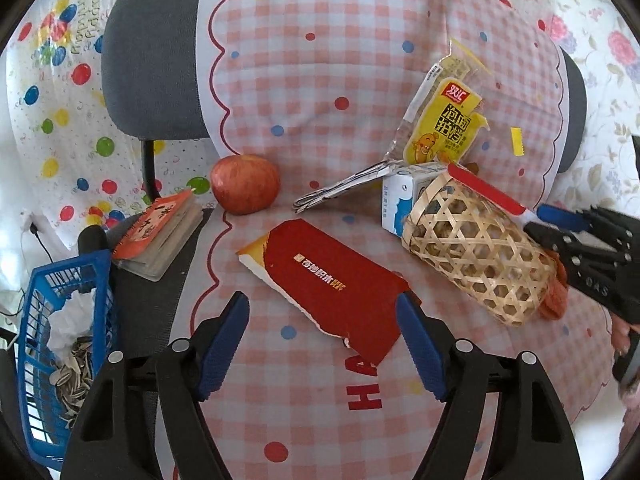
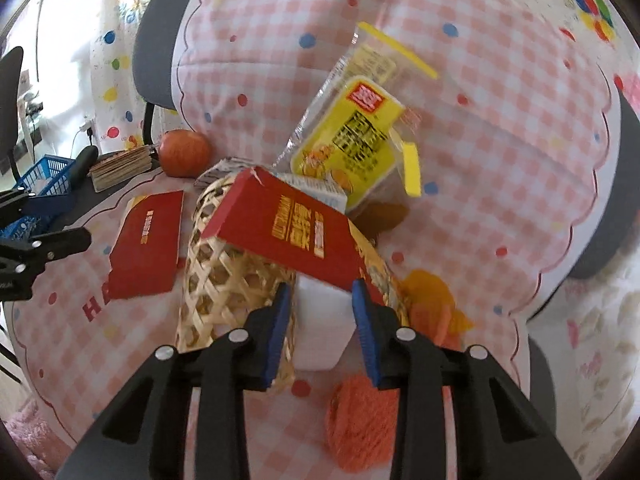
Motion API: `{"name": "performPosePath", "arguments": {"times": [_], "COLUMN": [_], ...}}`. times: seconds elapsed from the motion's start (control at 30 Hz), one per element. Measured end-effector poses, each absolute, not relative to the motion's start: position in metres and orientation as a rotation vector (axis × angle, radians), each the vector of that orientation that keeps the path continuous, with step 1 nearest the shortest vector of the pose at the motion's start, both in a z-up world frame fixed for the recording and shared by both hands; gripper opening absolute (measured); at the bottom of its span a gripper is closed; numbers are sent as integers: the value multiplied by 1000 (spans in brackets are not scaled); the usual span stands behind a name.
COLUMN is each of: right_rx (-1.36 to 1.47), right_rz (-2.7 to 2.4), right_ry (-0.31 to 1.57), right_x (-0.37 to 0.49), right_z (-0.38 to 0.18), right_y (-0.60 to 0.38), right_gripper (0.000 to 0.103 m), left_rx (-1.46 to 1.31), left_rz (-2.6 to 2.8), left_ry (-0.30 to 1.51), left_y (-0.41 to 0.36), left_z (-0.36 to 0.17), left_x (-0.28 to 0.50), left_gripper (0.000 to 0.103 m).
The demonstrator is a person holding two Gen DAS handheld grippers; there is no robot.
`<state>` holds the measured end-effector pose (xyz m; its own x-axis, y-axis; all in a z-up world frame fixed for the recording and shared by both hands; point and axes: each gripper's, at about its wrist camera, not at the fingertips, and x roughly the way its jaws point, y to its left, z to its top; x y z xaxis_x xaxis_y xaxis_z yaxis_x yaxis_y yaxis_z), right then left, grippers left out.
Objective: Collect trash
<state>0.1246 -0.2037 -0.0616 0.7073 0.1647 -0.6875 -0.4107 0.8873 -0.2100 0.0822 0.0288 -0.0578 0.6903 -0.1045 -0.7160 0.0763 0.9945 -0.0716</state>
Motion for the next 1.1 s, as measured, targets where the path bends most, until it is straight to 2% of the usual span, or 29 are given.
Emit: {"name": "performPosePath", "arguments": {"times": [0.2,0.23,0.27,0.4,0.57,0.73,0.87,1.1], "right_rx": [-411,-409,-409,-378,-258,-135,-80,-59], "right_rz": [321,322,319,209,4,-99,-80,-49], "right_ry": [681,674,669,586,439,379,432,450], "right_x": [137,138,139,129,94,49,35,11], "right_z": [-52,-51,-51,-38,0,20,14,-2], "right_y": [-191,-190,-189,-199,-246,-285,-299,-294], "right_gripper": [31,25,12,2,1,1,1,1], "left_rx": [-50,-52,-54,-42,-48,-72,-46,-14], "left_rz": [-87,-86,-85,-71,-92,-113,-93,-22], "left_ry": [801,799,796,792,821,851,858,910], "left_y": [35,36,37,42,39,22,1,-21], "left_z": [-57,-57,-57,-59,-67,-72,-72,-90], "left_x": [77,76,76,71,65,74,96,137], "left_gripper": [75,75,75,75,75,83,87,88]}}
